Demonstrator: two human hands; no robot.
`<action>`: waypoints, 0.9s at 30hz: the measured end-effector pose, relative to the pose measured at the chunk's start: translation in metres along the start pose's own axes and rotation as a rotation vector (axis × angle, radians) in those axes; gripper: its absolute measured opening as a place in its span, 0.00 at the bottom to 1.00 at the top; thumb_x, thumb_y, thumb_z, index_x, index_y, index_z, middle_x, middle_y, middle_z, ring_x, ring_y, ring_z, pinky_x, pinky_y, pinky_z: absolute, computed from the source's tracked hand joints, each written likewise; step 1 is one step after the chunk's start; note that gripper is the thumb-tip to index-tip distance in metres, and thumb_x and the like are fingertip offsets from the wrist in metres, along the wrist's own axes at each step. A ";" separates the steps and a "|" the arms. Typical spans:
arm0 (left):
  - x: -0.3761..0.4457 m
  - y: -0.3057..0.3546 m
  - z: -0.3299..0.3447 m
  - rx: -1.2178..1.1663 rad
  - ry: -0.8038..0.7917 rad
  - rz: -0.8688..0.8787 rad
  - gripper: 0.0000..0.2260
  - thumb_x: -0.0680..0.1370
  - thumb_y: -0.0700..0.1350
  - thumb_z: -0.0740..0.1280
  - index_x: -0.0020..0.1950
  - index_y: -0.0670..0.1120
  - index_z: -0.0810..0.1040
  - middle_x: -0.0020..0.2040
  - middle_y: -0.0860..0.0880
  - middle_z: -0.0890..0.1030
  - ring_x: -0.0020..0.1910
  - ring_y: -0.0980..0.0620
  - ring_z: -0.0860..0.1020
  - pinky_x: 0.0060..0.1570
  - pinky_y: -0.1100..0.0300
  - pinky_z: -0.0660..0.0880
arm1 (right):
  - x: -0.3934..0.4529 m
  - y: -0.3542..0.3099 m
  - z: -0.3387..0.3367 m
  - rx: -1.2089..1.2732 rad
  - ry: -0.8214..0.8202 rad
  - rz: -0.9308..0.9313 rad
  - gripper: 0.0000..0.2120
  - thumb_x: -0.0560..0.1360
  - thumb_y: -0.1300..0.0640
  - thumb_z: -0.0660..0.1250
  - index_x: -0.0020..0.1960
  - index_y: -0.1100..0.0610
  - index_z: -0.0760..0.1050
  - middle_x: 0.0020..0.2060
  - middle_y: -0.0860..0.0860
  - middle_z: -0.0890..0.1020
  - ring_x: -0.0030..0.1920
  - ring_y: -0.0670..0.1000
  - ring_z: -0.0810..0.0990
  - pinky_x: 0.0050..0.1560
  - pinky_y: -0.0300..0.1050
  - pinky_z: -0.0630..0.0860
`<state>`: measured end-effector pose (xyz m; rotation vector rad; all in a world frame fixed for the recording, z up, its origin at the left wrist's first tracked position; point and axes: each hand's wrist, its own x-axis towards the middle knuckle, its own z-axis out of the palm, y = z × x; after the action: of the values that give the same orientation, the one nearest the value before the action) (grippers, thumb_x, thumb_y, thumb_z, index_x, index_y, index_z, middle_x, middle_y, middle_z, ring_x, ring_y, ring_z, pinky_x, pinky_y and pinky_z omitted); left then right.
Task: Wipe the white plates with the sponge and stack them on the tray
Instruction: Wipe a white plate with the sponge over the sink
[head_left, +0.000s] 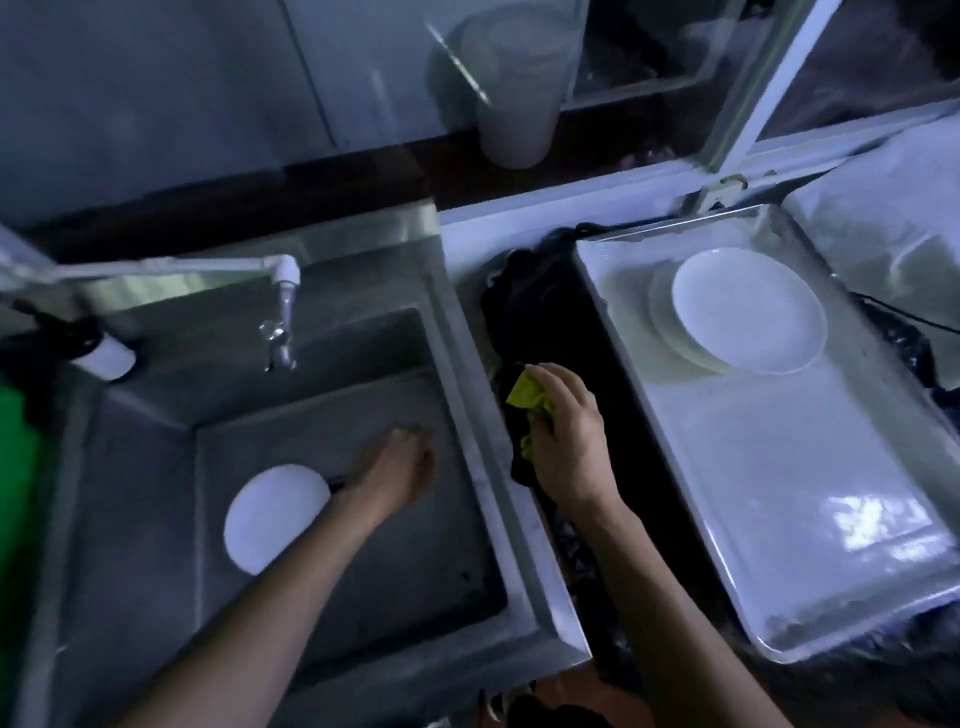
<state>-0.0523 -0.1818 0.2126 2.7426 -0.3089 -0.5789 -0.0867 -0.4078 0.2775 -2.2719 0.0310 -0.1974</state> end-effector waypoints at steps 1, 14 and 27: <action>-0.011 -0.022 0.000 -0.002 0.021 -0.023 0.11 0.83 0.44 0.57 0.50 0.48 0.80 0.57 0.46 0.82 0.53 0.46 0.81 0.53 0.54 0.77 | 0.000 -0.012 0.019 0.015 -0.033 -0.017 0.28 0.74 0.73 0.63 0.71 0.54 0.72 0.70 0.50 0.71 0.67 0.56 0.71 0.66 0.46 0.70; -0.109 -0.271 0.050 -0.435 0.129 -0.490 0.20 0.82 0.45 0.65 0.74 0.48 0.74 0.71 0.49 0.78 0.69 0.46 0.75 0.67 0.52 0.72 | -0.008 -0.109 0.269 -0.074 -0.449 -0.121 0.27 0.74 0.74 0.61 0.70 0.58 0.73 0.69 0.53 0.73 0.65 0.58 0.71 0.64 0.49 0.71; -0.080 -0.392 0.126 -0.949 0.092 -0.920 0.18 0.78 0.42 0.63 0.68 0.47 0.77 0.58 0.48 0.82 0.60 0.45 0.79 0.52 0.54 0.77 | -0.011 -0.097 0.419 -0.153 -0.647 -0.114 0.28 0.70 0.78 0.61 0.66 0.60 0.77 0.66 0.56 0.76 0.62 0.61 0.73 0.63 0.46 0.69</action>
<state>-0.1213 0.1691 -0.0061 1.8186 1.0331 -0.5763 -0.0372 -0.0279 0.0812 -2.3893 -0.4338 0.4996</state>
